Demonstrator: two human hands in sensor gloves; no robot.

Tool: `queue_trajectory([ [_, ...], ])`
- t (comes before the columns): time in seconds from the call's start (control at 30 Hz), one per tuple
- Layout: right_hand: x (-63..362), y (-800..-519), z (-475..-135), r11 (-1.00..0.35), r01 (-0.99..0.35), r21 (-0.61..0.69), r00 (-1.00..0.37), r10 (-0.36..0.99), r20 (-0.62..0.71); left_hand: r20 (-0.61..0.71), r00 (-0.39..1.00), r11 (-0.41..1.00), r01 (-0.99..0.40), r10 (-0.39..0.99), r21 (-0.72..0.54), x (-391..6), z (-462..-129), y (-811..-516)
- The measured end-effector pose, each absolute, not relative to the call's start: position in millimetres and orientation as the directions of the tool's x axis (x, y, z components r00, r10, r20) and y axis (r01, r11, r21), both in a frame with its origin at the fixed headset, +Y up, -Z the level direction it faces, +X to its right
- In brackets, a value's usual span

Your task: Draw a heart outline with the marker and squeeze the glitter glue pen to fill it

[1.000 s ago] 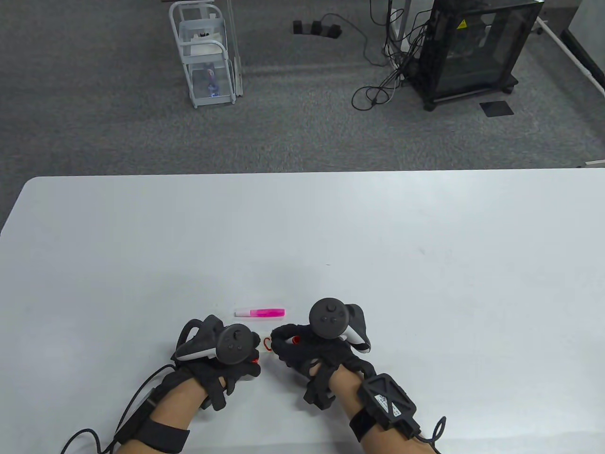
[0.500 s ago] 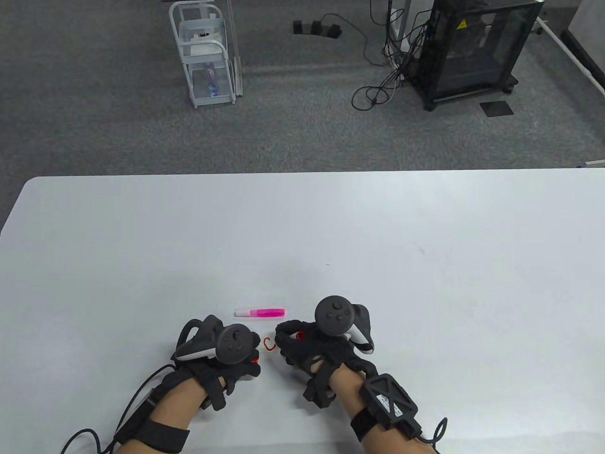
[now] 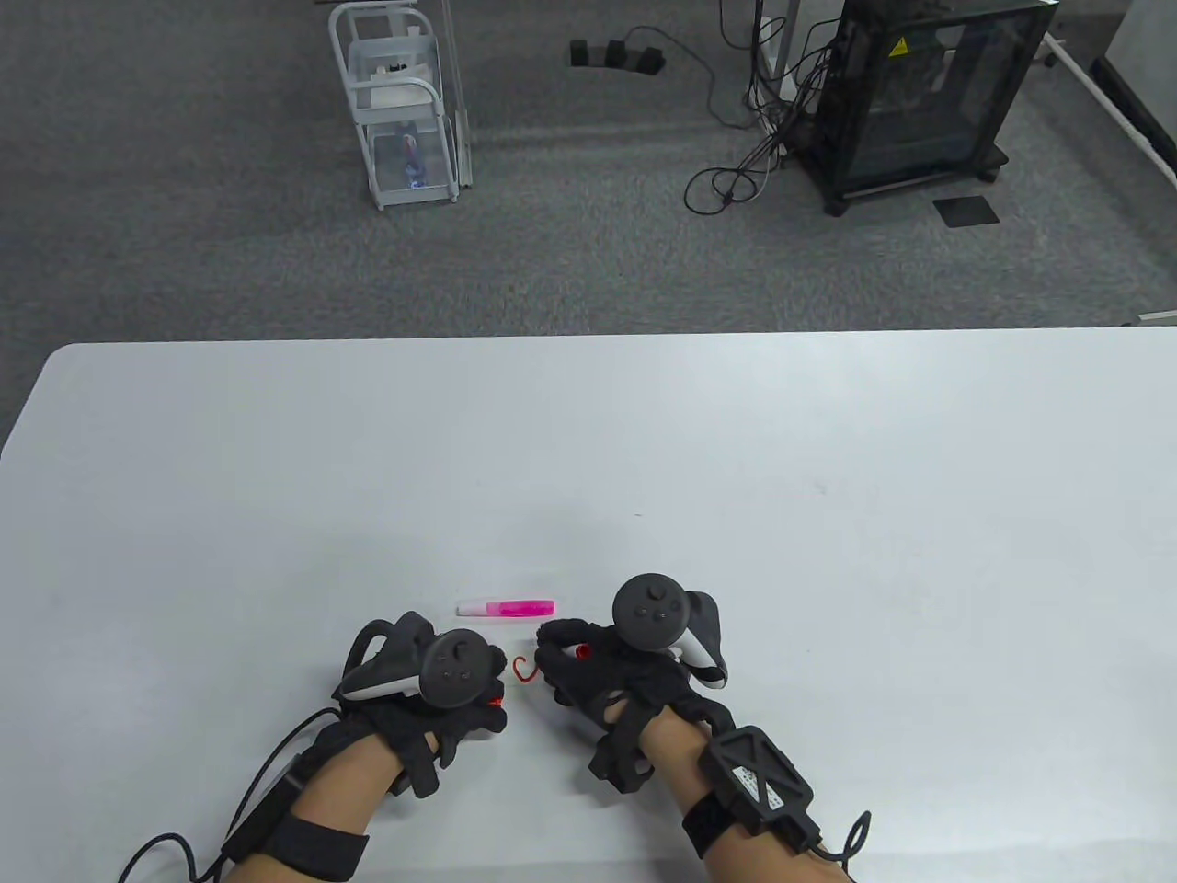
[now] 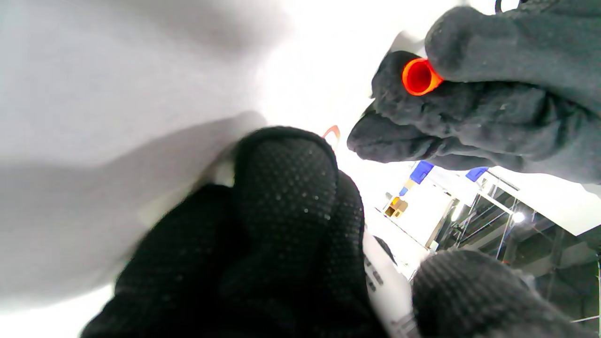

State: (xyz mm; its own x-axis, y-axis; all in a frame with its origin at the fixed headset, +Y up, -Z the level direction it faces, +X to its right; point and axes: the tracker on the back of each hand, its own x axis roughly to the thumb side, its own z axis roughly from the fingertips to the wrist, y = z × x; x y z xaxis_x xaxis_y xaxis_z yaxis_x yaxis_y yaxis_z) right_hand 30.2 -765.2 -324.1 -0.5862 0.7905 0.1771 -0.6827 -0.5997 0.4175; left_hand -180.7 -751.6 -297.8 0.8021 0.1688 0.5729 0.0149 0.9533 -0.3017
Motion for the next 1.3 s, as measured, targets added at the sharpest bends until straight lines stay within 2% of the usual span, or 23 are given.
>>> queue_trajectory([
  [1.03, 25.2, -766.0, -326.2, -0.581, -0.632, 0.513, -0.572, 0.796, 0.196, 0.574, 0.800, 0.953, 0.006, 0.178, -0.304, -181.8, -298.1, -752.4],
  [1.3, 37.9, -768.5, -330.5, -0.444, -0.725, 0.526, -0.467, 0.879, 0.097, 0.578, 0.796, 0.955, -0.002, 0.180, -0.295, -182.3, -297.5, -752.6],
])
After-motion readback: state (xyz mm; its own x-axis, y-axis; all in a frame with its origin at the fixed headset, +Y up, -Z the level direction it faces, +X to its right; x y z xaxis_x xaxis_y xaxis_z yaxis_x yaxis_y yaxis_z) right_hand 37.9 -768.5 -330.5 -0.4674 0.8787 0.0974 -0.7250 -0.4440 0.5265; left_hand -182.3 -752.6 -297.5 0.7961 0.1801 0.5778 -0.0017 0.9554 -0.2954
